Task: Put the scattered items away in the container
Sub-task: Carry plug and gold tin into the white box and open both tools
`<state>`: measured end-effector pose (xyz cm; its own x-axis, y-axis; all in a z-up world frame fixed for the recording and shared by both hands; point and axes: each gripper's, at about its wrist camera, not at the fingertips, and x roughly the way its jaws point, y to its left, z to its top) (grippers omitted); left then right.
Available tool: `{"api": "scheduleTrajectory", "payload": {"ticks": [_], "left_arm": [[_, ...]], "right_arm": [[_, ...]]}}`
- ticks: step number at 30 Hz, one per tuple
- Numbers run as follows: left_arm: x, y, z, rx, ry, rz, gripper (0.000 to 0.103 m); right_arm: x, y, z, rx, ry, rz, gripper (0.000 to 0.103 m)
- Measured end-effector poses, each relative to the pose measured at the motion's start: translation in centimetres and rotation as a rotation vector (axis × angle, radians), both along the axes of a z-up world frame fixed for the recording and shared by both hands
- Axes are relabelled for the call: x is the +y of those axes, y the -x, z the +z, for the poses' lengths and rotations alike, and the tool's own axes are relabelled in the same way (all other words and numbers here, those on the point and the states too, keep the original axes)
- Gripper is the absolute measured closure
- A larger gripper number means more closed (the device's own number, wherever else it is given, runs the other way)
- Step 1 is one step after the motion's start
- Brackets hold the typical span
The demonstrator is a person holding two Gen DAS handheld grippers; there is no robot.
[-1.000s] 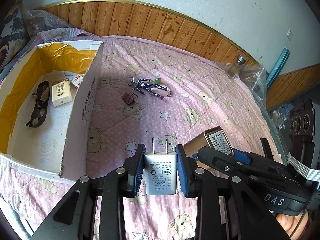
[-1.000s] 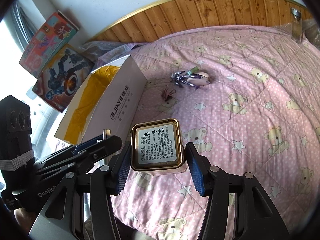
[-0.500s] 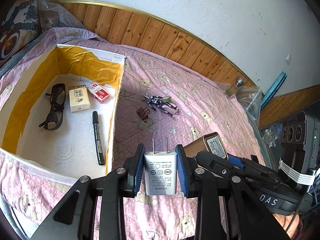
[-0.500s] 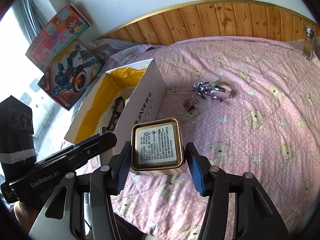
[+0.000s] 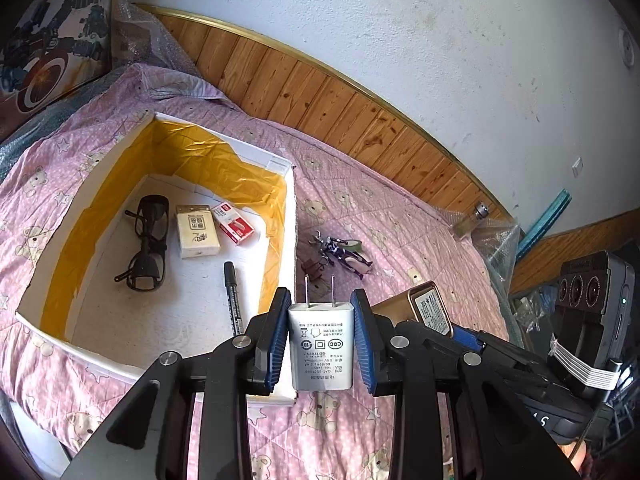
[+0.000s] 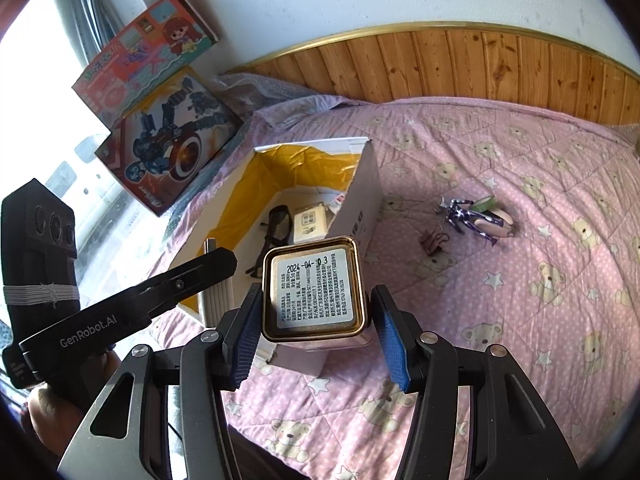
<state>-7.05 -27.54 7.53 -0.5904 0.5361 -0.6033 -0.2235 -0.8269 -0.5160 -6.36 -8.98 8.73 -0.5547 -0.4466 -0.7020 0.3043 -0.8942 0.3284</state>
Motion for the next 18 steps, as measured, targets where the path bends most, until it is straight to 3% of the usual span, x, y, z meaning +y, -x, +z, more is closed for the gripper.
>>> {"api": "scheduleTrajectory", "payload": {"ticks": [18], "left_arm": [[-7.6,2.4,-1.6,-0.033,-0.023,0.136,0.071]], "right_arm": [[-8.4,1.9,-0.3,0.009,-0.049,0.17,0.047]]}}
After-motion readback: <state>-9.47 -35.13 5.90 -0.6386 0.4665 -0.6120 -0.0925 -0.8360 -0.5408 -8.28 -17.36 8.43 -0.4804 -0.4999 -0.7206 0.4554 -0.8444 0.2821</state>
